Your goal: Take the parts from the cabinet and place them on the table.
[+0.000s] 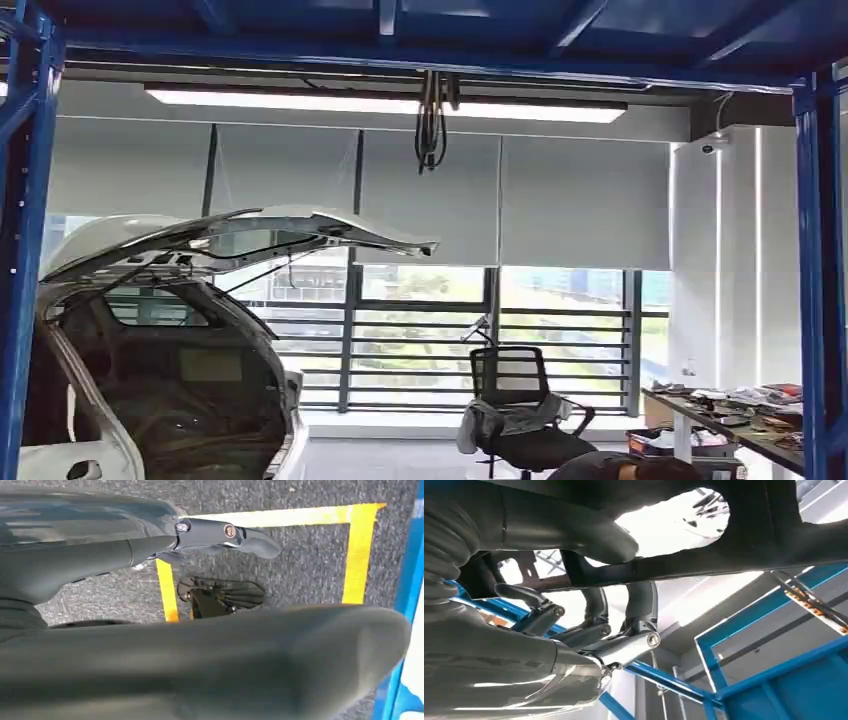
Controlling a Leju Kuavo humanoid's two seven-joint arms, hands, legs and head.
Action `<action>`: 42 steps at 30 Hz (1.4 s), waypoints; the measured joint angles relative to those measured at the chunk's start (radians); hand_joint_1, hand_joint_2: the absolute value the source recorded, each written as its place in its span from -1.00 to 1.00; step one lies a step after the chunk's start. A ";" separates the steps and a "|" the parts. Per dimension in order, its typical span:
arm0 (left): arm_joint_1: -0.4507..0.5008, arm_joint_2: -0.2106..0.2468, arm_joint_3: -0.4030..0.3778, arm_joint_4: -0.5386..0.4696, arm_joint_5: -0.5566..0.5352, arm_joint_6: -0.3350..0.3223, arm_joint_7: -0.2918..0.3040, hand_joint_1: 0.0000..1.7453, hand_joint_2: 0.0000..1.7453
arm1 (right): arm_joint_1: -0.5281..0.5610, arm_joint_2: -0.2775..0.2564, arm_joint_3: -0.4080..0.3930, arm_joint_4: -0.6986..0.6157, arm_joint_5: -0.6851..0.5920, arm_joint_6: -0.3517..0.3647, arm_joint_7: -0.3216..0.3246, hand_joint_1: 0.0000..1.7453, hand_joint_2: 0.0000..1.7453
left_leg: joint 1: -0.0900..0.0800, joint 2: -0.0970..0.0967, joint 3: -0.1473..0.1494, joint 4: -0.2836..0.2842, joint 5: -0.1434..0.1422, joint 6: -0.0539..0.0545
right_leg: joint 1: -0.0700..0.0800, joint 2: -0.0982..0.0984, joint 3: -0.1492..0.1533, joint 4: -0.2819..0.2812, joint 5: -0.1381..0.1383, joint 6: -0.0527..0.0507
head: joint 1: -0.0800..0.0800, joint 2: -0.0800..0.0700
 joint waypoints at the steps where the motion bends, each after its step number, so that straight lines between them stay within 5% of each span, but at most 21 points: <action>1: 0.000 0.000 0.000 0.000 0.000 0.000 0.000 -1.00 1.00 | 0.000 -0.002 0.000 0.000 -0.002 0.001 -0.005 1.00 1.00 | 0.000 0.000 -0.005 0.000 0.005 -0.001 | -0.002 0.000 0.002 0.012 0.010 0.003 | 0.000 0.000; 2: 0.000 0.000 0.000 0.000 0.000 0.000 -0.001 -1.00 1.00 | 0.000 -0.003 0.000 0.000 -0.003 0.003 -0.008 1.00 1.00 | 0.000 0.000 -0.009 0.000 0.008 -0.002 | -0.003 0.000 0.029 -0.028 0.041 0.004 | 0.000 0.000; 4: 0.000 0.000 0.000 0.000 -0.002 0.000 -0.003 -1.00 1.00 | -0.001 -0.004 0.000 0.000 -0.003 0.003 -0.016 1.00 1.00 | 0.000 -0.002 -0.013 0.001 0.017 -0.007 | -0.003 0.000 0.134 -0.218 0.131 0.001 | 0.000 0.000; 6: -0.001 0.000 0.000 0.000 -0.002 -0.001 -0.006 -1.00 1.00 | -0.005 -0.005 0.000 0.000 -0.003 0.003 -0.019 1.00 1.00 | -0.004 -0.002 -0.019 0.000 0.028 -0.019 | 0.004 0.003 0.190 -0.334 0.139 -0.008 | 0.000 0.000; 10: 0.003 0.001 0.000 0.000 -0.003 -0.001 -0.009 -1.00 1.00 | -0.006 -0.006 -0.002 0.000 -0.003 0.004 -0.025 1.00 1.00 | 0.000 -0.006 -0.024 -0.013 0.056 -0.047 | 0.007 0.002 0.166 -0.333 0.172 -0.033 | 0.000 0.000; 12: 0.003 0.001 -0.001 0.000 -0.005 0.000 -0.009 -1.00 1.00 | -0.010 -0.006 -0.003 0.000 -0.007 0.006 -0.025 1.00 1.00 | 0.001 -0.005 -0.050 0.040 -0.033 -0.049 | 0.002 -0.005 0.141 -0.336 0.194 -0.053 | 0.000 0.000; 14: 0.003 0.001 -0.001 0.000 -0.005 0.000 -0.010 -1.00 1.00 | -0.008 -0.006 -0.004 0.002 -0.018 0.015 -0.026 1.00 1.00 | 0.002 -0.005 -0.083 0.184 -0.144 -0.053 | 0.005 -0.009 0.114 -0.333 0.211 -0.054 | 0.001 0.000; 16: 0.002 0.002 -0.001 0.000 -0.005 0.000 -0.010 -1.00 1.00 | -0.009 -0.006 -0.005 0.006 -0.029 0.024 -0.027 1.00 1.00 | 0.002 -0.005 -0.092 0.292 -0.168 -0.054 | 0.008 -0.012 0.086 -0.326 0.228 -0.054 | 0.000 0.000; 17: 0.002 0.002 -0.001 0.000 -0.006 0.000 -0.010 -1.00 1.00 | -0.008 -0.006 -0.005 0.006 -0.033 0.026 -0.028 1.00 1.00 | 0.001 -0.005 -0.068 0.281 -0.139 -0.053 | 0.008 -0.012 0.070 -0.318 0.233 -0.052 | 0.000 0.000; 19: 0.002 0.002 -0.002 0.000 -0.008 0.000 -0.010 -1.00 1.00 | -0.009 -0.006 -0.005 0.006 -0.044 0.027 -0.034 1.00 1.00 | 0.001 -0.005 0.029 0.149 -0.071 -0.049 | 0.008 -0.012 0.042 -0.299 0.240 -0.048 | 0.000 0.000; 21: -0.003 0.005 -0.002 0.000 -0.011 0.001 -0.012 -1.00 1.00 | -0.009 -0.006 -0.006 0.006 -0.049 0.029 -0.035 1.00 1.00 | -0.004 -0.005 0.129 -0.008 -0.087 -0.040 | 0.013 -0.012 0.019 -0.276 0.244 -0.040 | 0.000 0.000; 25: -0.002 0.005 -0.002 0.000 -0.013 0.003 -0.013 -1.00 1.00 | -0.009 -0.006 -0.008 0.006 -0.059 0.037 -0.043 1.00 1.00 | -0.007 -0.005 0.113 -0.025 -0.079 -0.020 | 0.010 -0.012 0.003 -0.273 0.276 -0.014 | 0.000 0.000; 27: -0.005 0.006 -0.002 0.000 -0.014 0.003 -0.015 -1.00 1.00 | -0.009 -0.006 -0.016 0.007 -0.068 0.042 -0.050 1.00 1.00 | -0.002 0.003 0.092 -0.027 -0.056 0.002 | 0.006 -0.008 -0.018 -0.233 0.202 -0.002 | 0.000 0.000; 29: -0.006 0.006 -0.003 0.000 -0.015 0.003 -0.016 -1.00 1.00 | -0.009 -0.006 -0.020 0.009 -0.073 0.046 -0.057 1.00 1.00 | -0.005 0.005 0.067 -0.026 -0.036 0.006 | 0.002 -0.007 -0.058 -0.086 0.086 0.006 | 0.000 0.000; 31: -0.006 0.006 -0.003 0.000 -0.016 0.003 -0.017 -1.00 1.00 | -0.006 -0.006 -0.022 0.012 -0.078 0.048 -0.061 1.00 1.00 | -0.007 0.006 0.043 -0.025 -0.021 0.007 | 0.000 -0.007 -0.074 0.033 0.056 0.010 | 0.000 0.000; 33: -0.005 0.007 -0.003 0.000 -0.015 0.003 -0.020 -1.00 1.00 | -0.001 -0.006 -0.025 0.014 -0.084 0.051 -0.069 1.00 1.00 | -0.009 0.007 0.021 -0.024 -0.005 0.004 | 0.000 -0.006 -0.024 -0.001 0.133 0.009 | 0.000 0.000; 35: -0.005 0.008 -0.003 0.000 -0.014 0.002 -0.021 -1.00 1.00 | 0.000 -0.007 -0.027 0.016 -0.087 0.053 -0.076 1.00 1.00 | -0.011 -0.010 0.008 -0.024 0.010 -0.003 | 0.002 0.012 0.086 -0.161 0.190 -0.007 | 0.000 0.000; 36: -0.007 0.007 -0.003 0.000 -0.014 0.001 -0.021 -1.00 1.00 | 0.001 -0.007 -0.029 0.015 -0.087 0.053 -0.078 1.00 1.00 | -0.010 -0.010 0.002 -0.024 0.017 -0.006 | 0.004 0.051 0.157 -0.265 0.174 -0.022 | 0.000 0.000; 37: -0.010 0.007 -0.003 0.000 -0.014 0.001 -0.021 -1.00 1.00 | 0.002 -0.007 -0.032 0.015 -0.087 0.053 -0.082 1.00 1.00 | -0.014 -0.015 -0.001 -0.022 0.024 -0.011 | 0.003 0.053 0.193 -0.334 0.157 -0.027 | 0.000 0.000; 40: -0.010 0.008 -0.003 0.000 -0.014 0.000 -0.020 -1.00 1.00 | 0.002 -0.007 -0.034 0.015 -0.085 0.052 -0.087 1.00 1.00 | -0.009 -0.034 -0.016 -0.024 0.047 -0.030 | 0.011 0.032 0.190 -0.348 0.153 -0.027 | 0.000 0.000; 42: -0.004 0.009 -0.003 0.000 -0.014 0.003 -0.019 -1.00 1.00 | 0.004 -0.007 -0.035 0.016 -0.083 0.052 -0.088 1.00 1.00 | -0.009 -0.027 -0.033 0.005 0.008 -0.036 | 0.000 0.008 0.182 -0.358 0.170 -0.045 | 0.000 0.000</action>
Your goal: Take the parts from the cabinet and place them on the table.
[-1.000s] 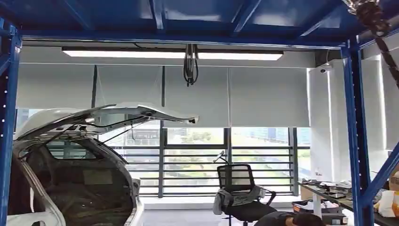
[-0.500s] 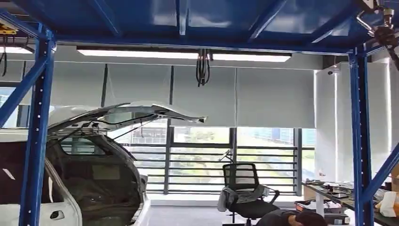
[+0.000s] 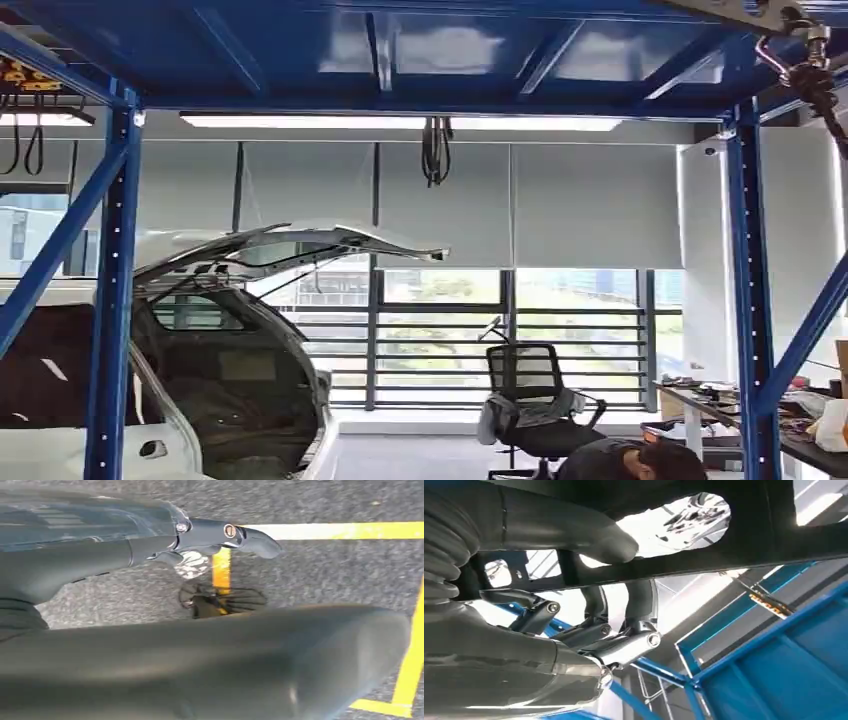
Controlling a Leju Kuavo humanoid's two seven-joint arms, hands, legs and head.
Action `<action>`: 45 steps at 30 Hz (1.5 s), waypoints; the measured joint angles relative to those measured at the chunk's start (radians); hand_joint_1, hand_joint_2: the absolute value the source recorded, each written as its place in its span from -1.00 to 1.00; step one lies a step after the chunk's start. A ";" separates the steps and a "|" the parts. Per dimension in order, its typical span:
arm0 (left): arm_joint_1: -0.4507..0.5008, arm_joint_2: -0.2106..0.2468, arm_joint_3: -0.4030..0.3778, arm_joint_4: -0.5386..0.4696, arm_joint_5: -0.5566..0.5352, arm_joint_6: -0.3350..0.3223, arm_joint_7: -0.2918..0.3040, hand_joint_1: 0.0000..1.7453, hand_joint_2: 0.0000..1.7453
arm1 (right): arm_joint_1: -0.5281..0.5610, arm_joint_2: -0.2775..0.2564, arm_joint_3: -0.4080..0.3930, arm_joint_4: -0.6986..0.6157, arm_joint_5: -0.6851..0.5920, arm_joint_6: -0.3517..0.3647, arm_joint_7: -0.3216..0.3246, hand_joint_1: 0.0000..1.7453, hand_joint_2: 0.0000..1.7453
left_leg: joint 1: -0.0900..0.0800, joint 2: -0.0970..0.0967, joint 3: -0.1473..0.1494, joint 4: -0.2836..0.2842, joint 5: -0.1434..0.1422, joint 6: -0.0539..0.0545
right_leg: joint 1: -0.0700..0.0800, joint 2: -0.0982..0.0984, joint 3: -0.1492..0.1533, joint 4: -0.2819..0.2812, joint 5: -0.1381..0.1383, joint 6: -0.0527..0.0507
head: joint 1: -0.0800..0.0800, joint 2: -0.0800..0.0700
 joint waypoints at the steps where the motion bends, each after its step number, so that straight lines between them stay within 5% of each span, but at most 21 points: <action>1: 0.000 0.000 0.000 0.000 0.000 0.000 0.002 -1.00 1.00 | 0.002 0.000 -0.002 0.000 0.000 -0.002 0.000 1.00 1.00 | 0.003 0.006 -0.023 0.061 -0.053 -0.004 | 0.000 -0.010 -0.008 0.002 0.003 -0.005 | 0.000 0.000; 3: -0.001 0.000 0.000 0.000 0.000 0.000 0.003 -1.00 1.00 | 0.007 0.000 -0.003 0.003 0.001 -0.001 0.000 1.00 1.00 | 0.004 0.009 -0.082 0.228 -0.138 -0.013 | 0.002 -0.031 -0.020 0.006 0.010 -0.005 | 0.000 0.000; 5: 0.003 0.000 0.000 0.000 0.000 0.000 0.005 -1.00 1.00 | 0.011 0.000 -0.003 0.006 0.001 -0.001 0.000 1.00 1.00 | 0.005 0.012 -0.091 0.294 -0.139 -0.019 | 0.002 -0.053 -0.032 0.016 0.012 -0.003 | 0.000 0.000; 7: 0.005 0.002 0.000 0.000 0.000 0.000 0.005 -1.00 1.00 | 0.015 0.000 -0.003 0.006 0.000 -0.001 -0.001 1.00 1.00 | 0.008 0.026 -0.010 0.166 -0.073 -0.020 | 0.002 -0.073 -0.040 0.030 0.008 0.001 | 0.000 0.000; 9: 0.003 0.002 0.000 0.000 0.000 0.000 0.005 -1.00 1.00 | 0.020 0.000 -0.003 0.006 0.001 -0.003 -0.003 1.00 1.00 | 0.005 0.088 0.081 0.005 -0.044 -0.015 | 0.004 -0.091 -0.045 0.044 -0.001 0.012 | 0.000 0.000; 11: 0.003 0.002 0.000 0.000 0.000 0.001 0.004 -1.00 1.00 | 0.027 0.000 -0.005 0.005 0.001 -0.010 -0.008 1.00 1.00 | -0.006 0.098 0.079 -0.002 -0.043 0.007 | 0.013 -0.107 -0.049 0.052 -0.003 0.019 | 0.000 0.000; 14: 0.009 0.002 0.000 0.000 0.000 0.002 0.005 -1.00 1.00 | 0.040 -0.001 -0.007 -0.003 0.003 -0.024 -0.019 1.00 1.00 | 0.000 0.064 0.072 -0.011 -0.040 0.026 | 0.012 -0.125 -0.052 0.053 -0.010 0.033 | 0.000 0.000; 16: 0.009 0.002 0.000 0.000 0.000 0.002 0.005 -1.00 1.00 | 0.046 -0.003 -0.009 -0.009 0.003 -0.032 -0.024 1.00 1.00 | 0.003 0.048 0.065 -0.011 -0.034 0.036 | 0.006 -0.041 -0.078 0.125 -0.069 0.043 | 0.000 0.000; 19: 0.008 0.002 0.000 0.000 0.000 0.005 0.005 -1.00 1.00 | 0.072 -0.008 -0.013 -0.017 0.004 -0.049 -0.037 1.00 1.00 | 0.000 0.013 0.056 -0.011 -0.028 0.044 | 0.004 -0.015 -0.184 0.361 -0.166 0.046 | 0.000 0.000; 21: 0.012 0.002 0.000 0.000 0.000 0.010 0.005 -1.00 1.00 | 0.085 -0.009 -0.013 -0.020 0.006 -0.057 -0.045 1.00 1.00 | -0.005 -0.011 0.056 -0.010 -0.026 0.045 | 0.004 -0.012 -0.179 0.342 -0.125 0.041 | 0.000 0.000; 23: 0.012 0.002 0.001 0.000 0.000 0.011 0.005 -1.00 1.00 | 0.096 -0.010 -0.013 -0.027 0.010 -0.068 -0.054 1.00 1.00 | -0.010 -0.040 0.062 -0.010 -0.025 0.045 | 0.007 0.011 -0.103 0.172 -0.022 0.024 | 0.000 0.000; 25: 0.009 0.001 0.001 0.000 0.000 0.013 0.006 -1.00 1.00 | 0.109 -0.012 -0.013 -0.036 0.013 -0.078 -0.064 1.00 1.00 | -0.010 -0.062 0.055 -0.010 -0.019 0.039 | 0.007 0.092 -0.067 0.080 0.011 0.001 | 0.001 0.000; 29: 0.018 0.001 0.001 0.000 0.001 0.013 0.012 -1.00 1.00 | 0.121 -0.014 -0.012 -0.045 0.013 -0.097 -0.083 1.00 1.00 | -0.004 -0.111 0.041 -0.014 -0.004 0.015 | 0.008 0.046 -0.063 0.051 0.024 0.001 | 0.000 0.000; 32: 0.013 0.003 0.002 0.000 0.006 0.013 0.016 -1.00 1.00 | 0.133 -0.016 -0.010 -0.049 0.009 -0.109 -0.096 1.00 1.00 | -0.003 0.000 -0.021 0.111 -0.099 -0.001 | 0.000 0.000 -0.056 0.024 0.025 -0.005 | 0.001 0.000; 35: 0.013 0.005 0.002 0.000 0.013 0.009 0.024 -1.00 1.00 | 0.142 -0.020 -0.009 -0.049 0.011 -0.116 -0.105 1.00 1.00 | 0.011 0.014 -0.098 0.296 -0.160 -0.019 | -0.001 -0.048 -0.056 0.026 0.023 -0.004 | 0.001 0.000; 38: 0.017 0.014 0.003 0.000 0.014 0.009 0.065 -1.00 1.00 | 0.139 -0.027 -0.009 -0.049 0.014 -0.120 -0.104 1.00 1.00 | 0.021 0.035 0.002 0.113 -0.056 -0.032 | -0.007 -0.083 -0.054 0.034 0.015 0.010 | 0.001 0.000; 39: 0.016 0.016 0.005 0.000 0.014 0.011 0.076 -1.00 1.00 | 0.137 -0.029 -0.009 -0.049 0.014 -0.120 -0.103 1.00 1.00 | 0.021 0.069 0.053 0.021 -0.019 -0.034 | -0.009 -0.093 -0.052 0.043 0.008 0.018 | 0.001 0.000; 40: 0.013 0.016 0.006 0.000 0.016 0.011 0.107 -1.00 1.00 | 0.136 -0.034 -0.010 -0.049 0.013 -0.118 -0.100 1.00 1.00 | 0.004 0.099 0.063 -0.003 -0.039 -0.032 | 0.000 -0.103 -0.056 0.051 0.000 0.028 | 0.001 0.000; 41: 0.010 0.017 0.010 0.000 0.020 0.011 0.144 -1.00 1.00 | 0.131 -0.041 -0.010 -0.047 0.010 -0.113 -0.095 1.00 1.00 | 0.006 0.089 0.056 -0.001 -0.035 -0.012 | 0.001 -0.110 -0.059 0.057 -0.001 0.034 | 0.000 0.000; 44: 0.022 0.027 0.024 0.000 0.021 0.022 0.219 -1.00 1.00 | 0.112 -0.054 -0.009 -0.038 0.003 -0.106 -0.092 1.00 1.00 | 0.003 0.061 0.045 0.003 -0.034 0.007 | -0.003 -0.137 -0.055 0.057 -0.001 0.043 | 0.000 0.000; 45: 0.027 0.032 0.028 -0.001 0.022 0.024 0.238 -1.00 1.00 | 0.103 -0.059 -0.009 -0.034 -0.001 -0.101 -0.092 1.00 1.00 | 0.009 0.052 0.047 0.000 -0.029 0.016 | -0.008 -0.120 -0.056 0.063 -0.015 0.050 | 0.001 0.000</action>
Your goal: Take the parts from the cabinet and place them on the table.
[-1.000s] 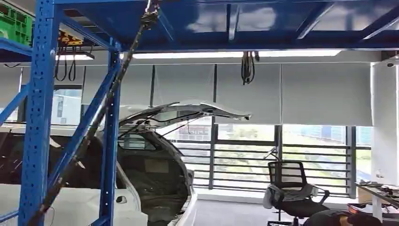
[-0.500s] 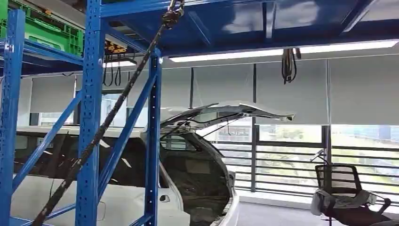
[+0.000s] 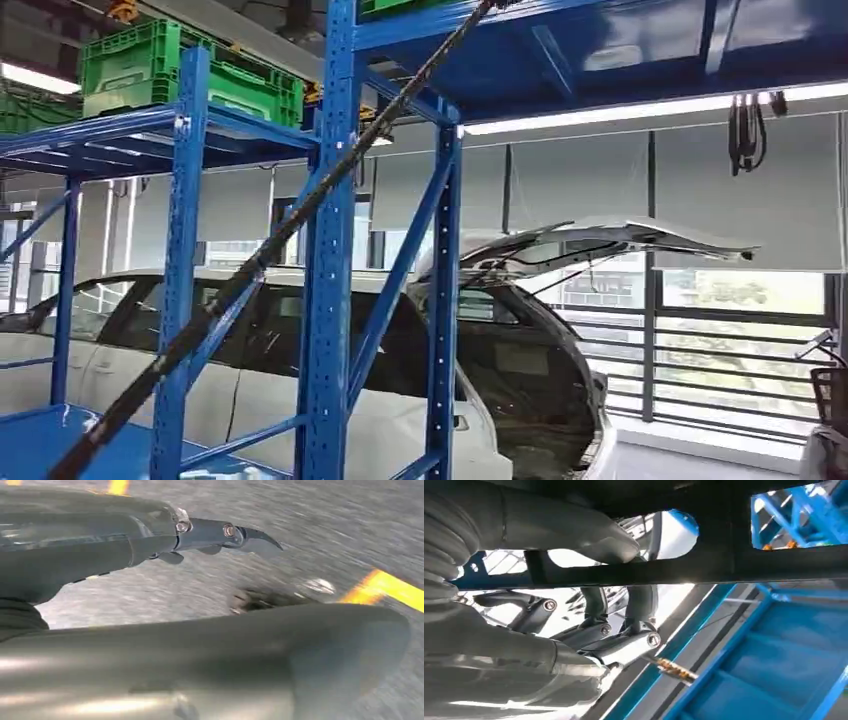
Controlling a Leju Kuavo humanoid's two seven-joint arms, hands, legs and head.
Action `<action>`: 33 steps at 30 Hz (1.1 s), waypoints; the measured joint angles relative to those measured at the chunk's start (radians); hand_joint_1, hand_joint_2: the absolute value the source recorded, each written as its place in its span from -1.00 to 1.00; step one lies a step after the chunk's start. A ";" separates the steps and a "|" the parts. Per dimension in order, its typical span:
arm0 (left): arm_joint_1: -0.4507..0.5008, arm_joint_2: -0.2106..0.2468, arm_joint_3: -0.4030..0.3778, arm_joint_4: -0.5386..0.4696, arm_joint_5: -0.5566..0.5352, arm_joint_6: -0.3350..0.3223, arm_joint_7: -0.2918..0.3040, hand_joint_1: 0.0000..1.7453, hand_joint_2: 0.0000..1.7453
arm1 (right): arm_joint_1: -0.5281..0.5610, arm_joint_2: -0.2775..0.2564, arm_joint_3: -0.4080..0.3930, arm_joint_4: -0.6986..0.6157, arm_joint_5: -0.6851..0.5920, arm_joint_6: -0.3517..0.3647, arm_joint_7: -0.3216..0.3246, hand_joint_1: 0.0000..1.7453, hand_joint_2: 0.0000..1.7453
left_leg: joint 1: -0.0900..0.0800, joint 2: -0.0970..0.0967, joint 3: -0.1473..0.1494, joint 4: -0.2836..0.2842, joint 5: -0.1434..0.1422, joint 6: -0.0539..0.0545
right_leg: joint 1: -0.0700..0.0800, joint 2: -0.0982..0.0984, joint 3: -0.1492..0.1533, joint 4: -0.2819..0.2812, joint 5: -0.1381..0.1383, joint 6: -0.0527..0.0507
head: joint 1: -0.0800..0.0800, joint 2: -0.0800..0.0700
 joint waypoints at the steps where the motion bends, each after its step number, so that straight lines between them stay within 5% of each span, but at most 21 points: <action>1: 0.001 0.003 0.005 -0.001 0.003 0.002 0.016 -1.00 1.00 | -0.006 -0.006 0.001 0.004 -0.003 0.004 0.000 1.00 1.00 | 0.001 -0.007 -0.002 0.000 0.002 0.005 | -0.003 0.057 -0.010 0.029 -0.028 0.001 | 0.000 0.000; 2: -0.001 0.008 0.008 -0.001 0.008 0.002 0.027 -1.00 1.00 | -0.009 -0.009 0.000 0.007 -0.007 0.006 0.000 1.00 1.00 | 0.000 -0.017 -0.005 0.000 0.004 0.010 | -0.005 0.088 -0.036 0.091 -0.069 0.002 | 0.000 0.000; 4: -0.004 0.014 0.018 -0.002 0.014 0.002 0.048 -1.00 1.00 | -0.017 -0.016 0.000 0.017 -0.011 0.013 -0.001 1.00 1.00 | -0.004 -0.042 -0.011 0.000 0.008 0.017 | -0.004 0.104 -0.119 0.274 -0.148 0.002 | 0.000 0.000; 6: -0.003 0.020 0.024 -0.002 0.019 0.002 0.059 -1.00 1.00 | -0.020 -0.019 0.000 0.026 -0.014 0.015 -0.003 1.00 1.00 | -0.009 -0.068 -0.012 0.001 0.011 0.019 | -0.002 0.107 -0.148 0.329 -0.140 -0.004 | 0.000 0.000; 8: 0.000 0.029 0.032 -0.002 0.020 0.002 0.070 -1.00 1.00 | -0.030 -0.021 0.000 0.032 -0.015 0.017 -0.005 1.00 1.00 | -0.012 -0.095 -0.010 0.001 0.013 0.018 | 0.002 0.115 -0.095 0.207 -0.056 -0.016 | 0.000 0.000; 9: -0.001 0.032 0.036 -0.003 0.020 0.005 0.077 -1.00 1.00 | -0.040 -0.021 0.000 0.035 -0.017 0.018 -0.007 1.00 1.00 | -0.014 -0.111 -0.009 0.001 0.014 0.018 | 0.004 0.148 -0.046 0.090 0.007 -0.028 | 0.000 0.000; 10: -0.002 0.034 0.038 -0.003 0.020 0.010 0.080 -1.00 1.00 | -0.047 -0.021 -0.001 0.035 -0.018 0.018 -0.009 1.00 1.00 | -0.010 -0.121 -0.011 0.001 0.017 0.015 | 0.004 0.199 -0.024 0.035 0.018 -0.041 | 0.000 0.000; 11: -0.005 0.037 0.039 -0.004 0.020 0.012 0.086 -1.00 1.00 | -0.048 -0.021 -0.001 0.036 -0.017 0.017 -0.010 1.00 1.00 | -0.017 -0.133 -0.016 0.005 0.019 0.011 | 0.002 0.205 -0.024 0.026 0.023 -0.042 | 0.000 0.000; 14: 0.004 0.051 0.047 -0.008 0.020 0.020 0.096 -1.00 1.00 | -0.056 -0.020 -0.002 0.038 -0.011 0.016 -0.012 1.00 1.00 | -0.005 -0.168 -0.032 0.000 0.034 -0.012 | 0.010 0.172 -0.022 0.015 0.021 -0.045 | 0.000 0.000; 15: 0.006 0.058 0.049 -0.009 0.020 0.021 0.097 -1.00 1.00 | -0.057 -0.019 -0.002 0.038 -0.010 0.015 -0.012 1.00 1.00 | -0.008 -0.167 -0.037 0.001 0.033 -0.016 | -0.001 0.155 -0.018 -0.002 0.027 -0.048 | 0.000 0.000; 17: 0.007 0.063 0.049 -0.009 0.016 0.024 0.102 -1.00 1.00 | -0.054 -0.015 -0.003 0.039 -0.008 0.010 -0.013 1.00 1.00 | -0.013 -0.071 -0.068 0.071 -0.028 -0.025 | 0.000 0.127 -0.019 -0.008 0.032 -0.054 | 0.000 0.000; 18: 0.004 0.065 0.049 -0.010 0.011 0.028 0.104 -1.00 1.00 | -0.051 -0.014 -0.004 0.040 -0.006 0.008 -0.013 1.00 1.00 | -0.010 -0.053 -0.099 0.145 -0.067 -0.031 | 0.002 0.111 -0.020 -0.008 0.032 -0.054 | 0.000 0.000; 20: 0.002 0.069 0.049 -0.010 0.005 0.031 0.110 -1.00 1.00 | -0.046 -0.013 -0.004 0.045 -0.003 0.005 -0.016 1.00 1.00 | -0.003 -0.041 -0.159 0.293 -0.124 -0.041 | 0.002 0.076 -0.021 -0.007 0.032 -0.054 | 0.000 0.000; 21: 0.003 0.070 0.049 -0.010 0.004 0.031 0.110 -1.00 1.00 | -0.044 -0.011 -0.004 0.049 -0.003 0.002 -0.018 1.00 1.00 | 0.000 -0.037 -0.158 0.304 -0.118 -0.044 | 0.002 0.061 -0.021 -0.007 0.032 -0.053 | 0.000 0.000; 22: 0.006 0.074 0.049 -0.010 0.002 0.030 0.109 -1.00 1.00 | -0.041 -0.010 -0.004 0.052 -0.002 0.000 -0.021 1.00 1.00 | 0.004 -0.033 -0.133 0.264 -0.091 -0.048 | 0.001 0.047 -0.020 -0.007 0.031 -0.051 | 0.000 0.000; 24: 0.010 0.081 0.049 -0.012 -0.001 0.030 0.107 -1.00 1.00 | -0.037 -0.007 -0.004 0.057 -0.001 -0.010 -0.026 1.00 1.00 | 0.006 -0.007 -0.037 0.092 -0.011 -0.049 | -0.001 0.025 -0.015 -0.004 0.026 -0.044 | 0.000 0.000; 25: 0.008 0.082 0.049 -0.014 -0.001 0.031 0.108 -1.00 1.00 | -0.034 -0.005 -0.005 0.058 -0.003 -0.019 -0.034 1.00 1.00 | 0.002 0.048 0.008 0.006 0.007 -0.046 | 0.002 0.014 -0.013 -0.002 0.022 -0.037 | 0.000 0.000; 26: 0.005 0.084 0.049 -0.015 -0.001 0.033 0.115 -1.00 1.00 | -0.028 -0.003 -0.005 0.058 -0.008 -0.029 -0.041 1.00 1.00 | -0.011 0.067 0.011 -0.006 0.001 -0.035 | 0.010 0.002 -0.015 0.002 0.018 -0.031 | 0.000 0.000; 30: 0.014 0.087 0.049 -0.017 -0.004 0.042 0.128 -1.00 1.00 | -0.021 0.003 -0.005 0.061 -0.022 -0.037 -0.056 1.00 1.00 | -0.012 0.022 0.002 -0.009 0.007 -0.009 | 0.008 -0.040 -0.004 -0.004 0.015 -0.015 | 0.000 0.000; 32: 0.016 0.087 0.049 -0.018 -0.008 0.042 0.128 -1.00 1.00 | -0.018 0.003 -0.006 0.061 -0.029 -0.037 -0.058 1.00 1.00 | -0.006 0.003 0.001 -0.013 0.013 0.004 | 0.001 0.058 -0.024 0.059 -0.043 -0.011 | 0.000 0.000; 33: 0.013 0.088 0.049 -0.019 -0.011 0.042 0.128 -1.00 1.00 | -0.014 0.003 -0.005 0.061 -0.037 -0.032 -0.066 1.00 1.00 | -0.005 -0.009 0.000 -0.013 0.014 0.008 | 0.000 0.087 -0.056 0.136 -0.086 -0.011 | 0.000 0.000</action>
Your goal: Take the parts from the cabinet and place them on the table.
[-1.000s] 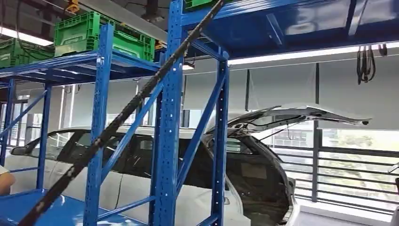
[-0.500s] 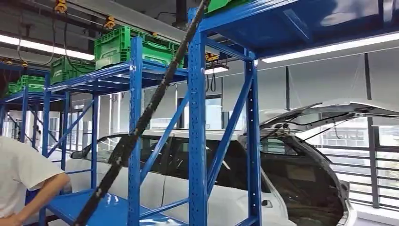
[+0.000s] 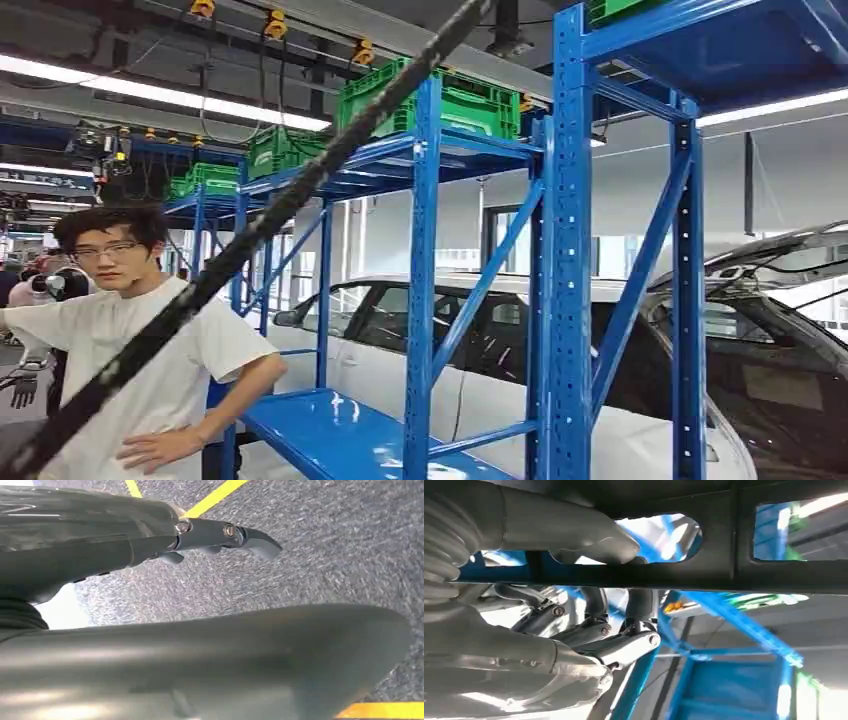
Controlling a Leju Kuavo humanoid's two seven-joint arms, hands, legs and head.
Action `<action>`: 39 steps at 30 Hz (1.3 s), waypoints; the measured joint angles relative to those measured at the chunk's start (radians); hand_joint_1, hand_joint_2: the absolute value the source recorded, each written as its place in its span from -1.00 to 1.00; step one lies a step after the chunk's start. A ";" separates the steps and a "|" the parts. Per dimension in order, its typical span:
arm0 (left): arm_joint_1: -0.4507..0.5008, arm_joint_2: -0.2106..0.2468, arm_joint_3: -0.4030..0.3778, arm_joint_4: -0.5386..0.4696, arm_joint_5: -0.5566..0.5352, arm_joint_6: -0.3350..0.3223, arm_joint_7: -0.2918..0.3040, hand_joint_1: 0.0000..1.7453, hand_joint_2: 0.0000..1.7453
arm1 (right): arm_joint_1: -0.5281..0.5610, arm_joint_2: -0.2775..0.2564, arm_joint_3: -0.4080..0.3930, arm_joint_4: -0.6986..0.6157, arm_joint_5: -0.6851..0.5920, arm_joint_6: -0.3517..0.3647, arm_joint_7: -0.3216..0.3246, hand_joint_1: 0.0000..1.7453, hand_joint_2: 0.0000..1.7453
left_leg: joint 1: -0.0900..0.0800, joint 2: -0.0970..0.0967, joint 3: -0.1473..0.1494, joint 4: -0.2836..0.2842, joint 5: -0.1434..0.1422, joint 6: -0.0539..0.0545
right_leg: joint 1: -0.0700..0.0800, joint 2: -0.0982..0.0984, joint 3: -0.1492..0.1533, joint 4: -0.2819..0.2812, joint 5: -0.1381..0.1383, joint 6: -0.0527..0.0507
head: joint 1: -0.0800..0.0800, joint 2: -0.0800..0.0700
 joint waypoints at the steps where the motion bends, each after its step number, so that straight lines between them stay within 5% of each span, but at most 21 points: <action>1: -0.001 0.001 0.000 -0.001 -0.003 -0.001 -0.003 -1.00 1.00 | 0.003 0.000 0.000 0.002 -0.006 0.005 -0.004 1.00 1.00 | -0.001 -0.014 -0.002 0.000 0.001 0.002 | 0.000 0.014 -0.039 0.087 -0.039 0.000 | 0.000 0.000; 2: -0.002 0.001 0.000 -0.003 -0.005 -0.002 -0.008 -1.00 1.00 | 0.005 0.000 0.000 0.005 -0.011 0.010 -0.011 1.00 1.00 | -0.004 -0.028 -0.003 0.001 0.002 0.004 | 0.001 0.019 -0.074 0.164 -0.064 -0.001 | 0.000 0.000; 4: 0.000 0.001 0.000 -0.003 -0.013 -0.002 -0.013 -1.00 1.00 | 0.008 0.000 0.001 0.009 -0.016 0.016 -0.017 1.00 1.00 | -0.006 -0.057 -0.002 0.002 0.003 0.005 | 0.002 0.022 -0.079 0.165 -0.032 -0.004 | 0.000 0.000; 6: 0.001 0.001 0.000 -0.005 -0.014 -0.003 -0.021 -1.00 1.00 | 0.006 0.000 0.001 0.010 -0.022 0.025 -0.019 1.00 1.00 | -0.007 -0.085 0.001 0.004 0.003 0.004 | 0.002 0.033 -0.014 0.018 0.058 -0.012 | 0.000 0.000; 7: 0.001 0.002 0.000 -0.005 -0.014 -0.003 -0.030 -1.00 1.00 | 0.004 0.000 0.001 0.010 -0.022 0.031 -0.019 1.00 1.00 | -0.008 -0.101 0.003 0.006 0.003 0.004 | 0.002 0.066 0.031 -0.086 0.113 -0.019 | 0.000 0.000; 8: -0.002 0.002 0.000 -0.005 -0.014 -0.005 -0.036 -1.00 1.00 | 0.002 0.001 0.002 0.011 -0.021 0.037 -0.018 1.00 1.00 | -0.011 -0.112 -0.001 0.008 0.006 -0.002 | 0.000 0.111 0.041 -0.111 0.105 -0.023 | 0.000 0.000; 12: -0.001 0.007 0.000 -0.005 -0.014 -0.013 -0.042 -1.00 1.00 | -0.008 0.005 0.013 0.013 -0.016 0.055 -0.012 1.00 1.00 | -0.005 -0.158 -0.024 0.006 0.022 -0.028 | 0.001 0.073 0.039 -0.131 0.107 -0.032 | 0.000 0.000; 15: -0.002 0.008 0.000 -0.005 -0.014 -0.016 -0.046 -1.00 1.00 | -0.012 0.010 0.020 0.015 -0.014 0.061 -0.010 1.00 1.00 | -0.006 -0.049 -0.072 0.113 -0.056 -0.041 | -0.003 0.032 0.043 -0.140 0.114 -0.043 | 0.000 0.000; 18: -0.010 0.008 0.000 -0.005 -0.014 -0.022 -0.053 -1.00 1.00 | -0.016 0.010 0.029 0.018 -0.011 0.076 -0.008 1.00 1.00 | 0.002 -0.028 -0.171 0.334 -0.139 -0.054 | 0.000 -0.018 0.041 -0.140 0.113 -0.043 | 0.000 0.000; 19: -0.009 0.008 0.000 -0.005 -0.014 -0.023 -0.054 -1.00 1.00 | -0.020 0.010 0.033 0.020 -0.009 0.082 -0.006 1.00 1.00 | 0.006 -0.026 -0.163 0.322 -0.120 -0.057 | 0.000 -0.031 0.043 -0.140 0.112 -0.042 | 0.000 0.000; 21: -0.008 0.009 0.000 -0.005 -0.014 -0.027 -0.054 -1.00 1.00 | -0.039 0.010 0.043 0.021 -0.007 0.100 0.005 1.00 1.00 | 0.009 -0.014 -0.083 0.175 -0.040 -0.058 | -0.001 -0.052 0.047 -0.140 0.108 -0.037 | 0.000 0.000; 22: -0.009 0.009 -0.001 -0.005 -0.014 -0.031 -0.054 -1.00 1.00 | -0.051 0.010 0.051 0.021 -0.007 0.107 0.010 1.00 1.00 | 0.008 0.011 -0.030 0.077 0.001 -0.055 | -0.002 -0.062 0.053 -0.140 0.105 -0.033 | 0.000 0.000; 23: -0.014 0.009 -0.001 -0.005 -0.014 -0.031 -0.055 -1.00 1.00 | -0.061 0.010 0.059 0.021 -0.007 0.112 0.014 1.00 1.00 | -0.001 0.064 0.004 0.016 0.000 -0.052 | 0.003 -0.072 0.055 -0.140 0.101 -0.026 | 0.000 0.000; 27: -0.016 0.009 -0.001 -0.005 -0.018 -0.034 -0.056 -1.00 1.00 | -0.089 0.010 0.084 0.022 -0.013 0.127 0.024 1.00 1.00 | -0.014 0.031 -0.011 0.009 0.003 -0.022 | 0.006 -0.116 0.058 -0.141 0.097 -0.006 | 0.000 0.000; 28: -0.013 0.010 -0.001 -0.005 -0.018 -0.034 -0.057 -1.00 1.00 | -0.098 0.010 0.087 0.022 -0.018 0.130 0.025 1.00 1.00 | -0.005 0.021 -0.009 0.001 0.010 -0.012 | 0.001 -0.098 0.057 -0.136 0.084 0.002 | 0.000 0.000; 30: -0.016 0.011 -0.002 -0.005 -0.020 -0.034 -0.064 -1.00 1.00 | -0.105 0.009 0.092 0.023 -0.030 0.135 0.025 1.00 1.00 | -0.006 0.003 -0.011 0.001 0.013 -0.002 | -0.002 -0.007 0.023 -0.049 0.023 0.000 | 0.000 0.000; 33: -0.023 0.011 -0.002 -0.005 -0.020 -0.034 -0.068 -1.00 1.00 | -0.106 0.007 0.102 0.031 -0.042 0.144 0.026 1.00 1.00 | -0.010 -0.041 -0.011 0.002 0.013 0.003 | -0.001 0.020 -0.088 0.183 -0.059 -0.002 | 0.000 0.000; 36: -0.021 0.011 -0.002 -0.005 -0.018 -0.034 -0.068 -1.00 1.00 | -0.110 0.007 0.109 0.037 -0.060 0.156 0.026 1.00 1.00 | -0.011 -0.085 -0.008 0.006 0.013 0.003 | 0.001 0.029 -0.055 0.069 0.045 -0.008 | 0.000 0.000; 37: -0.022 0.011 -0.002 -0.005 -0.017 -0.034 -0.068 -1.00 1.00 | -0.113 0.007 0.110 0.038 -0.068 0.161 0.025 1.00 1.00 | -0.011 -0.101 -0.007 0.008 0.013 0.002 | 0.001 0.050 -0.016 -0.030 0.104 -0.013 | 0.000 0.000; 38: -0.022 0.010 -0.002 -0.005 -0.017 -0.034 -0.068 -1.00 1.00 | -0.116 0.007 0.111 0.039 -0.073 0.162 0.024 1.00 1.00 | -0.009 -0.112 -0.011 0.009 0.013 0.001 | -0.002 0.107 0.002 -0.090 0.125 -0.019 | 0.000 0.000; 39: -0.026 0.010 -0.002 -0.005 -0.016 -0.035 -0.068 -1.00 1.00 | -0.116 0.007 0.111 0.041 -0.078 0.166 0.023 1.00 1.00 | -0.012 -0.128 -0.018 0.016 0.015 -0.003 | -0.005 0.115 0.007 -0.107 0.127 -0.018 | 0.000 0.000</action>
